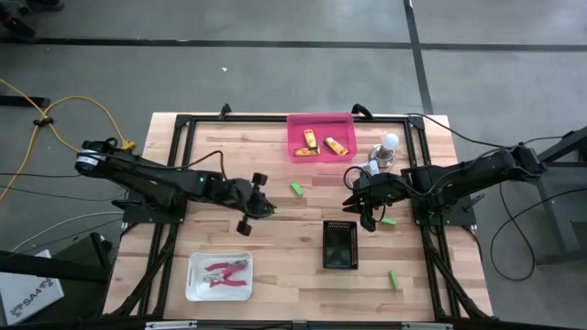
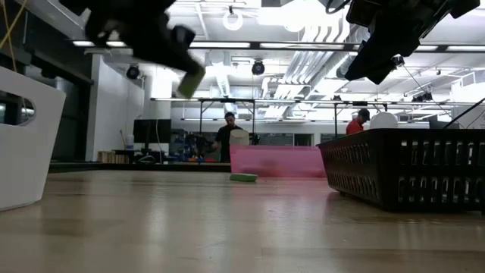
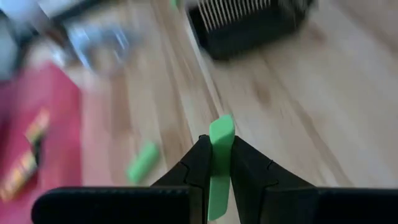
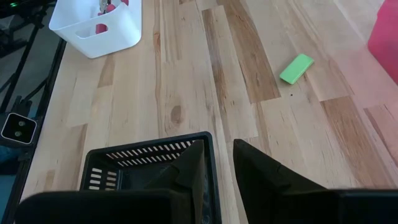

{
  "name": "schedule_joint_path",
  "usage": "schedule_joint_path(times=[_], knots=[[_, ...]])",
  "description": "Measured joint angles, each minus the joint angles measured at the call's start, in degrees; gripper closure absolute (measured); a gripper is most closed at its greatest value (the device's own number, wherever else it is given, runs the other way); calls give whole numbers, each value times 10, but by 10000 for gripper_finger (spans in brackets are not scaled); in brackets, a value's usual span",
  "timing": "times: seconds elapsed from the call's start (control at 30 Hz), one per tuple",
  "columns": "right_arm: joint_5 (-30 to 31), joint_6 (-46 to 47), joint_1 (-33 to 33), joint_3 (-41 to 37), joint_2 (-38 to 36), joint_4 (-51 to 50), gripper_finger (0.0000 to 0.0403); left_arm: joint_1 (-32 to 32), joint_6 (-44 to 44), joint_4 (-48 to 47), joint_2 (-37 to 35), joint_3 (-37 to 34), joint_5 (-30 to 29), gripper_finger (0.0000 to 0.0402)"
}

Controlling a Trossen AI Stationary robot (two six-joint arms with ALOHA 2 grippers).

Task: Pick & Place School Supplies
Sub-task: Put the green eraser into the black bin

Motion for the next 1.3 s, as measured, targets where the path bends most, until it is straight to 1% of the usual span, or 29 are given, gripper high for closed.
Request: schedule_joint_path(times=[0.13, 0.3, 0.57, 0.7, 0.8, 0.9, 1.3], knots=[[0, 0, 0, 0, 0, 0, 328, -1, 3, 105, 19, 0, 1, 364], [0, 0, 0, 0, 0, 1, 328, -6, 3, 244, 66, 0, 5, 364], [0, 0, 0, 0, 0, 7, 328, -18, 2, 506, 194, 1, 15, 364], [0, 0, 0, 0, 0, 9, 328, -23, -27, 614, 254, 1, 17, 364], [0, 0, 0, 0, 0, 9, 328, -23, -38, 657, 282, 1, 17, 364], [0, 0, 0, 0, 0, 9, 328, -22, -38, 680, 298, 1, 16, 364], [0, 0, 0, 0, 0, 9, 328, -23, -32, 684, 299, 1, 16, 364]])
